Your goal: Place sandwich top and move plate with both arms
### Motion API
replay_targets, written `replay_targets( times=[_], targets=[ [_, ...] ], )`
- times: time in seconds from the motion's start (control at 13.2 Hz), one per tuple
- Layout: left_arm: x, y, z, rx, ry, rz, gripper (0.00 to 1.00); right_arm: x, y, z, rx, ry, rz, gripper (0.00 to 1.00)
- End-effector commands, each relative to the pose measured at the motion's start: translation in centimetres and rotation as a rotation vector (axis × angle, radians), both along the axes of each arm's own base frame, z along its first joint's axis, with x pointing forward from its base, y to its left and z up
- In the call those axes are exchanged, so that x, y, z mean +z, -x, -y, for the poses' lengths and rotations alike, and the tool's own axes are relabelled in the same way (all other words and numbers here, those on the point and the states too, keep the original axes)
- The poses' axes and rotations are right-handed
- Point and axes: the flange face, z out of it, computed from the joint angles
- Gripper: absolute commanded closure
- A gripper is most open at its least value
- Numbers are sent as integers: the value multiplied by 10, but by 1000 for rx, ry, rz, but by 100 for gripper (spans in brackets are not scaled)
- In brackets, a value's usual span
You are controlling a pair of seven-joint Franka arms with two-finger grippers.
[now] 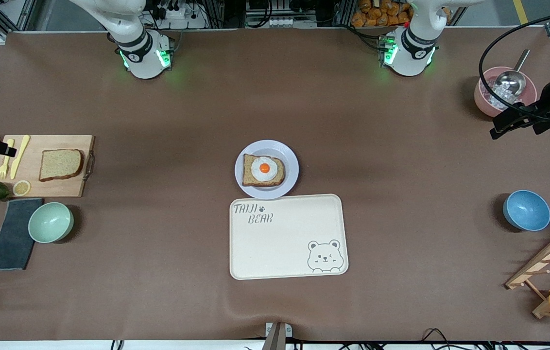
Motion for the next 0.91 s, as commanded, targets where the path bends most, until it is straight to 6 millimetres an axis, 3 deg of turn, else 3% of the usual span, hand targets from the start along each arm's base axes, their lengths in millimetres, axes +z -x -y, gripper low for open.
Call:
replay_targets(
  times=[0.0, 0.38, 0.84],
  targets=[
    [3, 1, 3, -22, -4, -1, 0, -26, 11, 24, 32, -30, 21, 0],
    [5, 1, -7, -8, -11, 2, 0, -68, 27, 62, 86, -44, 51, 0],
    [16, 3, -8, -5, -7, 22, 0, -140, 42, 120, 137, -128, 77, 0]
  ],
)
